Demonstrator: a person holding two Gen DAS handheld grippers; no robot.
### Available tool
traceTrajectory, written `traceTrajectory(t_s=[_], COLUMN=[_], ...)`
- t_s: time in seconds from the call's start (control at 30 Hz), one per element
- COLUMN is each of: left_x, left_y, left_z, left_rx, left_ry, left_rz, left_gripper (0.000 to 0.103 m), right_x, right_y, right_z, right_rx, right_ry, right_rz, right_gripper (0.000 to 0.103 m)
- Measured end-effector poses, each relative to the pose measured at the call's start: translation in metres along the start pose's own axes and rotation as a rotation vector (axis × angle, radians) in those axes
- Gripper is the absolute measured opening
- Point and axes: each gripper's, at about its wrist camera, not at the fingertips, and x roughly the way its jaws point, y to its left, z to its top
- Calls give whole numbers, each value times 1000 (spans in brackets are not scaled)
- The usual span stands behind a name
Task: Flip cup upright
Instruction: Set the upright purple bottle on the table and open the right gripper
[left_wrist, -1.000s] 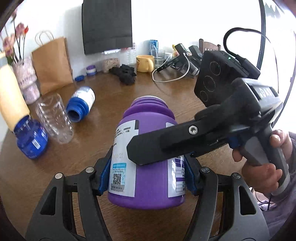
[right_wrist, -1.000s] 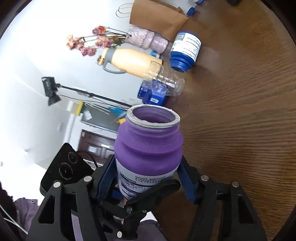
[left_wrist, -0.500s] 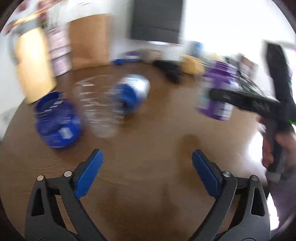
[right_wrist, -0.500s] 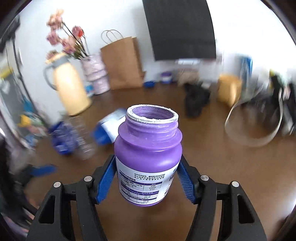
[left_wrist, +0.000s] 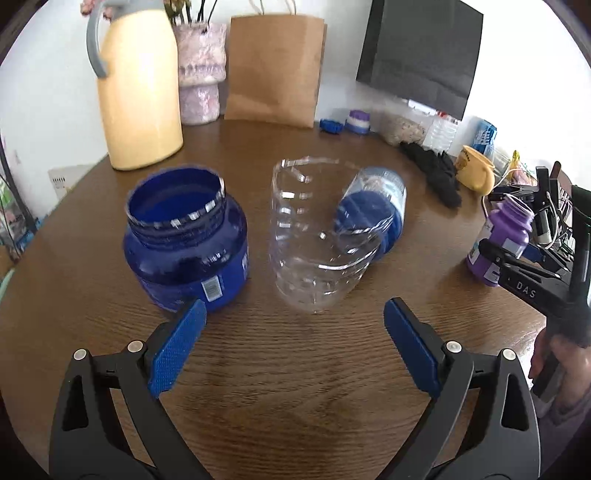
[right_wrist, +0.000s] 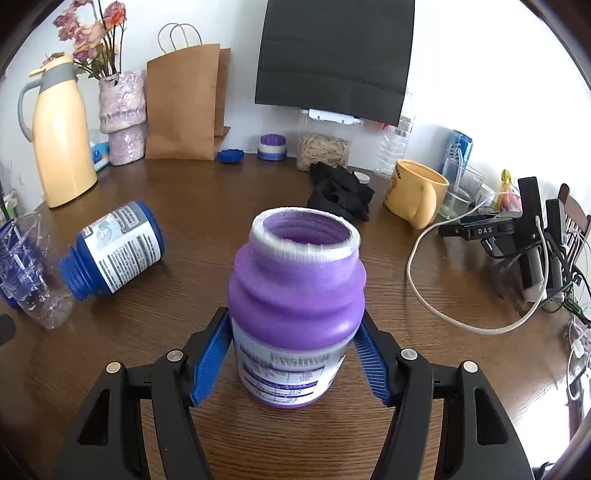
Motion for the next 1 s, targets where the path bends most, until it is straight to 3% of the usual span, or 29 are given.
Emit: traceTrajectory(t_s=[0.13, 0.2, 0.43, 0.67, 1.0], left_x=[2, -2, -37, -96, -169], left_y=[1, 1, -10, -20, -24], left_z=[0, -1, -10, -34, -105], left_rx=[-6, 4, 48, 75, 82], left_ry=[9, -3, -41, -87, -128], left_rz=[8, 17, 34, 17, 16], left_gripper=[96, 96, 101, 103, 103], right_x=[2, -1, -48, -120, -213], right_y=[4, 2, -10, -3, 39], right_z=[0, 0, -8, -44, -113], right_rx=[-16, -7, 51, 74, 7], right_ry=[21, 22, -15, -21, -54], right_rz=[-1, -10, 19, 112, 256], right_gripper=[70, 81, 82, 82, 82])
